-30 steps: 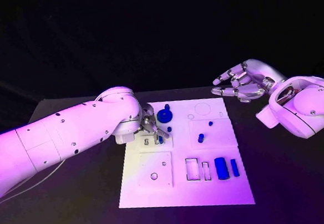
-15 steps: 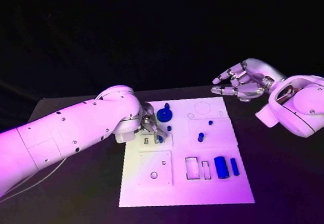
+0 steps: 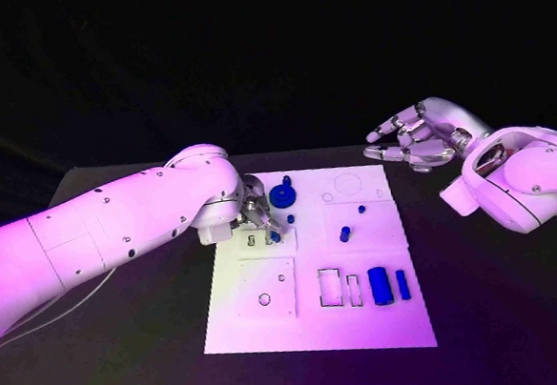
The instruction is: Assemble the parts on the task board
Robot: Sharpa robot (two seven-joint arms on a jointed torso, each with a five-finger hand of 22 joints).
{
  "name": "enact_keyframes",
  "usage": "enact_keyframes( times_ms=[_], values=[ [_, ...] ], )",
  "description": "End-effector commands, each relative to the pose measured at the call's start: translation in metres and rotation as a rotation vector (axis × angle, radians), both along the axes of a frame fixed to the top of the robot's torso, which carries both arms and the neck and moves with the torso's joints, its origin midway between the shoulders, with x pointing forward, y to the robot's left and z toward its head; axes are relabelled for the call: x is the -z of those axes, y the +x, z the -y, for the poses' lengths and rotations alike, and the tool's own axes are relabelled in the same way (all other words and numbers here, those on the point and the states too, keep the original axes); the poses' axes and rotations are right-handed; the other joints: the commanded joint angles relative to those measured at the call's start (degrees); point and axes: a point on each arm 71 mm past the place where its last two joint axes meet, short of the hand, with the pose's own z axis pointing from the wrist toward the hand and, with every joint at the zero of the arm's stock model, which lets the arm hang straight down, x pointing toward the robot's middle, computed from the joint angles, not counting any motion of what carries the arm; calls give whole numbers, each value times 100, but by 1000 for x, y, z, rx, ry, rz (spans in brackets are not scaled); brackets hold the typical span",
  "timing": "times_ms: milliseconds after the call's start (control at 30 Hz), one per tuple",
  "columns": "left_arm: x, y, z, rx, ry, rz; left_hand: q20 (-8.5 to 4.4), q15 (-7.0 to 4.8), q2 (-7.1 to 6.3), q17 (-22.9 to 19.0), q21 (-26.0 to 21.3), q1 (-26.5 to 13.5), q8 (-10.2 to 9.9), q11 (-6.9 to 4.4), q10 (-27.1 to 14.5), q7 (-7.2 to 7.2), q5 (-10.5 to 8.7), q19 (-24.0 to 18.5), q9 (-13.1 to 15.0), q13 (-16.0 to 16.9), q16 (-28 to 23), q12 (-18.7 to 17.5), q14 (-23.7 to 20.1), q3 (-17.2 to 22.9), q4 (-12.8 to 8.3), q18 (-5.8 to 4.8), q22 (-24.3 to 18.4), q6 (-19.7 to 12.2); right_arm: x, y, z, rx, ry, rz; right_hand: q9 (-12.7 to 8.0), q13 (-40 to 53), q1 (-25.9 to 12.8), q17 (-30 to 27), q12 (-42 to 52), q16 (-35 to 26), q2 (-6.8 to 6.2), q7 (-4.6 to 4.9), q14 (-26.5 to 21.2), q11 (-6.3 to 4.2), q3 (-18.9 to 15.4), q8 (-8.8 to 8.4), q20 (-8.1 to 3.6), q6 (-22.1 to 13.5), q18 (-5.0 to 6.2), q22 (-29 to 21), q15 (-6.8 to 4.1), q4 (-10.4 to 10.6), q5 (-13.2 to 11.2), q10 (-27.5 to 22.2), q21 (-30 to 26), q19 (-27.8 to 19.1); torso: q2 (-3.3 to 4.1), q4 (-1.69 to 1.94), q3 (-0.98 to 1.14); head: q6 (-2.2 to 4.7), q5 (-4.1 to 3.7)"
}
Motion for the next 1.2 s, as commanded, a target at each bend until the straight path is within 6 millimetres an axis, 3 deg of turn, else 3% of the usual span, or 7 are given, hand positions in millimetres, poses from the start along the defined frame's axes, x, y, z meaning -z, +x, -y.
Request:
enact_keyframes(
  times_ms=[33,167,300,433,500,733,1200],
  values=[
    [2,-2,-2,-25,13,-42,-35,-38,-22,1510,22,160,39,-45,-2,-23,26,206,58,-13,14,-33,603,218,-28,-81,606,-41,0,0,-1,-12,-13,1,7,1,-12,13,-12,-30,35,-20,198,-6,-19,22,-21,-17,46,-5,-50,0,18,-29,-36,-2,1,1,2,-4,-4],
    [2,-1,-4,-36,5,-42,-44,-44,-159,1510,24,344,40,-48,-10,-23,81,207,129,-28,14,-73,603,696,-92,-81,614,-81,0,0,-1,-12,-13,1,7,1,-12,13,-12,-30,35,-20,198,-6,-19,22,-21,-17,46,-5,-50,0,18,-29,-36,-2,3,1,0,-12,-5],
    [1,-1,-7,-59,-18,-45,-45,-10,-443,1510,24,332,80,-42,14,-18,141,206,264,-42,14,-113,603,1438,-136,-81,621,-110,0,0,-1,-12,-13,1,7,1,-12,13,-12,-30,35,-20,198,-6,-19,22,-21,-17,46,-5,-50,0,18,-29,-36,-2,2,4,0,-18,-5],
    [0,-1,-11,-100,-53,-34,-42,-30,-754,1510,29,277,199,-29,36,22,609,210,469,-60,14,-156,603,2127,-348,-84,640,-125,0,0,-1,-11,-15,1,9,2,-4,14,-11,-31,42,-21,199,-8,-20,27,-22,-14,47,-8,-51,-3,25,-27,-43,-2,2,8,1,-23,-15],
    [-2,-1,-13,-128,-76,-24,-35,-26,-909,1510,27,134,292,-19,89,-5,681,208,647,-34,14,-135,603,2551,-507,-85,640,-169,0,0,-1,-11,-19,5,9,2,-4,14,-11,-31,42,-21,199,-8,-20,27,-22,-14,47,-8,-51,-3,25,-27,-43,-2,3,14,2,-25,-18],
    [-5,-3,-20,-182,-120,11,-39,-35,-1035,1510,24,-123,411,-43,136,5,799,205,893,-6,14,-119,603,3022,-778,-83,640,-196,0,1,-1,-12,-26,11,9,0,-4,9,-12,-35,44,-21,198,-8,-22,28,-22,-14,47,-8,-52,-2,27,-29,-44,-1,2,7,4,-30,14],
    [-4,-15,-24,-178,-103,111,-49,-48,-1132,1510,17,-295,475,-59,162,-9,946,201,1045,-34,14,-154,603,3253,-984,-80,631,-171,0,0,0,-12,-28,12,10,2,-7,9,-10,-36,46,-22,198,-8,-24,30,-23,-13,47,-7,-52,1,27,-27,-44,0,7,11,-3,-89,34]
  ],
)
